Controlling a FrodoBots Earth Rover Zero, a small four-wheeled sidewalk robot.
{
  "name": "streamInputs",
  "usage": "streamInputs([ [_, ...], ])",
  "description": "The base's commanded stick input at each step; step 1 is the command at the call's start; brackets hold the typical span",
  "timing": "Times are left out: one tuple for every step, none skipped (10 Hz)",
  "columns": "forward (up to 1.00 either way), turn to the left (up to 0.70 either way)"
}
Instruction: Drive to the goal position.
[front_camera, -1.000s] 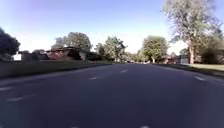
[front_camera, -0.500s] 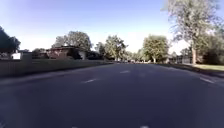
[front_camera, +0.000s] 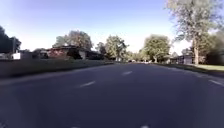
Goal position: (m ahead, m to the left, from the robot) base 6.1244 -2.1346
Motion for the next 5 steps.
streamInputs([
  [0.98,0.00],
  [0.98,0.00],
  [0.98,0.00],
  [0.98,0.00],
  [0.98,0.00],
])
